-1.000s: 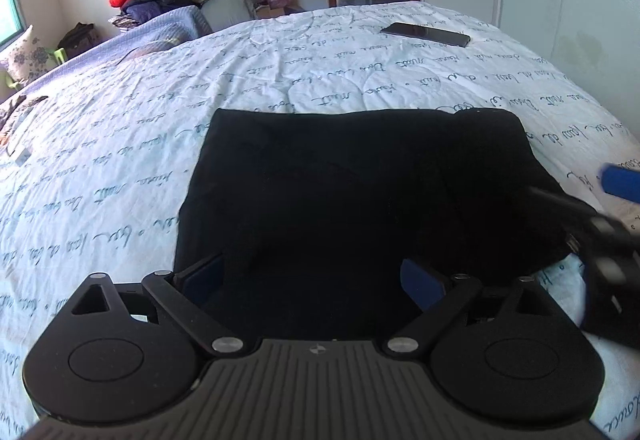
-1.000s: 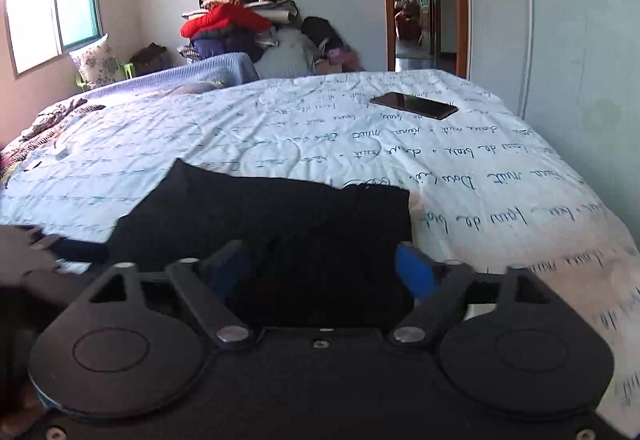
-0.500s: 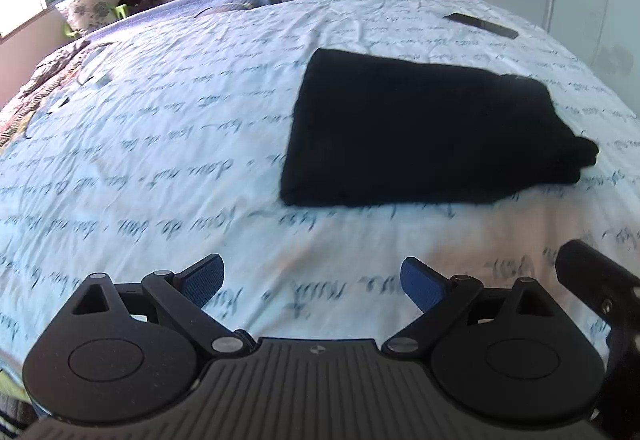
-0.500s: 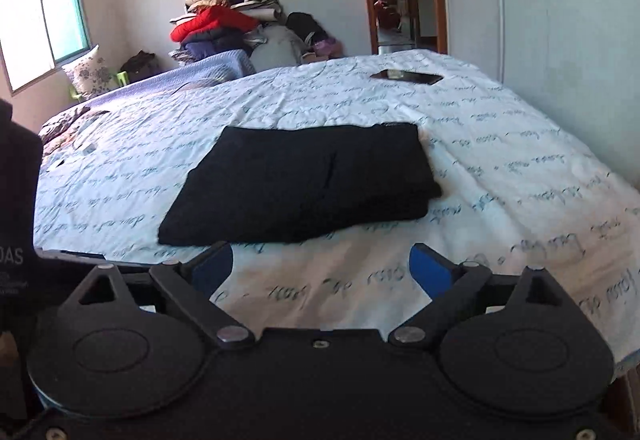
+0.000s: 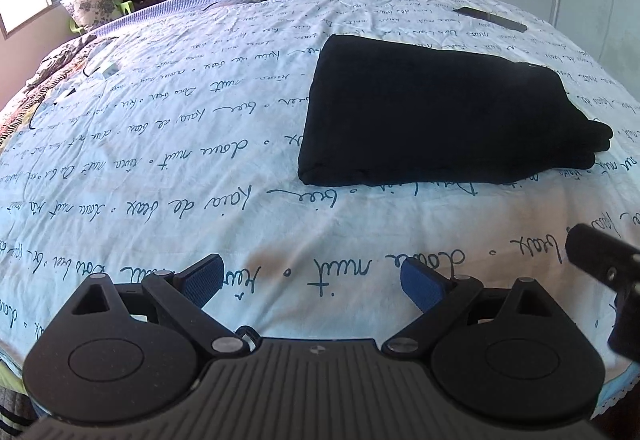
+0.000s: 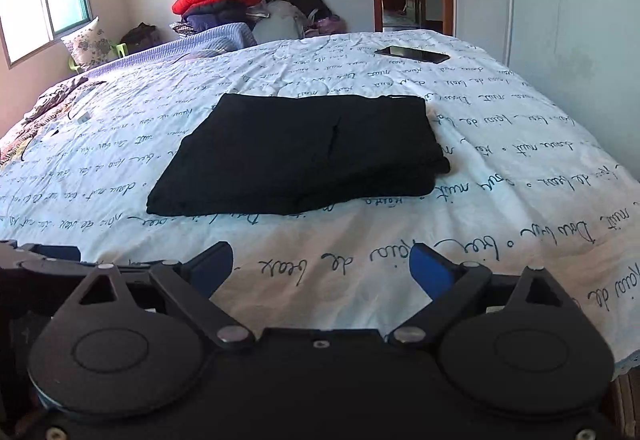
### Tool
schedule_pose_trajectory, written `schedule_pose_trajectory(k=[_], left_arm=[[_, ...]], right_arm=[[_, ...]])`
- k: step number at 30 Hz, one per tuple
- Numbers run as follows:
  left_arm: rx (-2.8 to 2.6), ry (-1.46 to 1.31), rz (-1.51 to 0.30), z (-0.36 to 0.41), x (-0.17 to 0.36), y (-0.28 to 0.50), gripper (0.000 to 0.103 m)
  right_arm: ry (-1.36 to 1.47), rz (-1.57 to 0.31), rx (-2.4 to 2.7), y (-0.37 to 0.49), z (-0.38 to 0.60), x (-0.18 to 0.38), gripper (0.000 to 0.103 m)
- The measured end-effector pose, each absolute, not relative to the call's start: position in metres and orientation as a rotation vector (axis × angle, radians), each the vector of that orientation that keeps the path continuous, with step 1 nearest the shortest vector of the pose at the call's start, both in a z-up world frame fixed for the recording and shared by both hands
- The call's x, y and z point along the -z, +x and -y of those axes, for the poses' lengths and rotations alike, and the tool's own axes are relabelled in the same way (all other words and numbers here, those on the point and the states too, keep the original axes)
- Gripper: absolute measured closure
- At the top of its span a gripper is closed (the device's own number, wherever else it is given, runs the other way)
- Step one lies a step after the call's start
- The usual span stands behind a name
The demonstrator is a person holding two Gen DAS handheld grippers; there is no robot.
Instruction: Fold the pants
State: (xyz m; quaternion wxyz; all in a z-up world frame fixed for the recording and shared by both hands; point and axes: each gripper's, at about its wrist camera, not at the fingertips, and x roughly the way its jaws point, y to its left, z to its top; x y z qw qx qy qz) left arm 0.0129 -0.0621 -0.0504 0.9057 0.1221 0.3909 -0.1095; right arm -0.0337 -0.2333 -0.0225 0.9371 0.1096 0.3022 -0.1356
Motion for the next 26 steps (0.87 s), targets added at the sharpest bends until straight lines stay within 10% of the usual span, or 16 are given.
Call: schedule_pose_trajectory(k=[26], left_arm=[[0.205,0.263,-0.732,0.056,0.041,0.011,0.007]], right_arm=[[0.228,-0.618,0.242,-0.027,0.236,0.024,0.007]])
